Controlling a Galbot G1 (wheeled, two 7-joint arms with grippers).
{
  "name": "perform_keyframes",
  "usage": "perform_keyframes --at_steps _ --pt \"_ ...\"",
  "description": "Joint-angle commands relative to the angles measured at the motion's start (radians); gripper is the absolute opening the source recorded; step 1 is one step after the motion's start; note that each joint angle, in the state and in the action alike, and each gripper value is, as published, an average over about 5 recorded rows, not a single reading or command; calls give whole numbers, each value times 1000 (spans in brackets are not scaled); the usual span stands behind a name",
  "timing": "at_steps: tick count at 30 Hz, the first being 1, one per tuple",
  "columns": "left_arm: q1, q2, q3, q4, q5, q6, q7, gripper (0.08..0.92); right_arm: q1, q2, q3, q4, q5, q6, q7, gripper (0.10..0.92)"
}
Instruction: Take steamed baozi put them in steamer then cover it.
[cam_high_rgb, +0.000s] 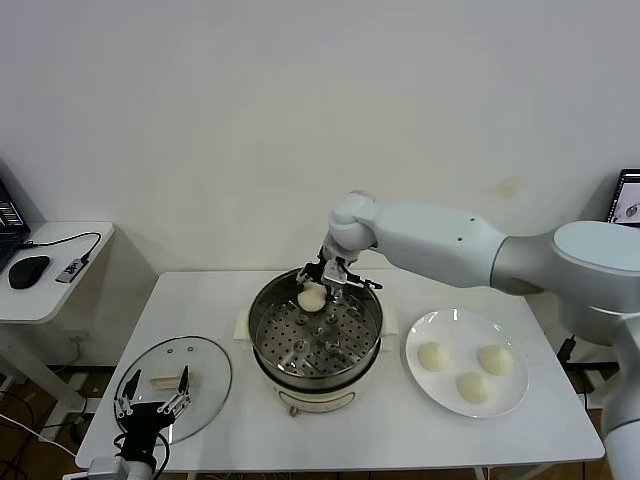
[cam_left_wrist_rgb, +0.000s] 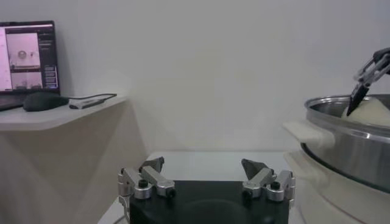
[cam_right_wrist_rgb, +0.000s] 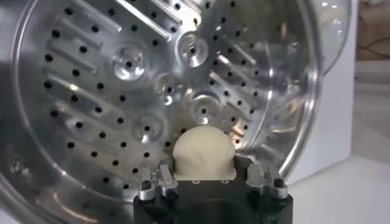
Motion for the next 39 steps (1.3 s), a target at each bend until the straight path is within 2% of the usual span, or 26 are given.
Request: perform_keyframes --at_steps 1,6,9,15,23,27,32,39 --pt "-1 -1 -2 -7 4 -2 0 823 -22 23 2 -50 -63 47 25 635" --pt "-2 -1 -3 -10 6 -1 0 823 -9 19 5 -33 -44 51 38 757" --pt "-4 -1 -3 -10 8 -1 -1 823 47 -17 -12 37 38 -14 14 807" --pt "-7 2 -11 -19 7 2 0 823 223 -190 -69 303 383 -394 -99 822" --pt "-11 23 -18 -26 4 3 0 823 357 -483 -114 558 544 -746 -136 823" --pt "-12 29 -16 -30 5 3 0 823 357 -635 -128 643 571 -836 -127 823" --pt "-13 32 -10 -33 7 3 0 823 302 -803 -140 687 510 -883 -120 823" --pt "-6 30 -14 -33 22 -6 0 823 161 -889 -118 657 405 -881 -118 823"
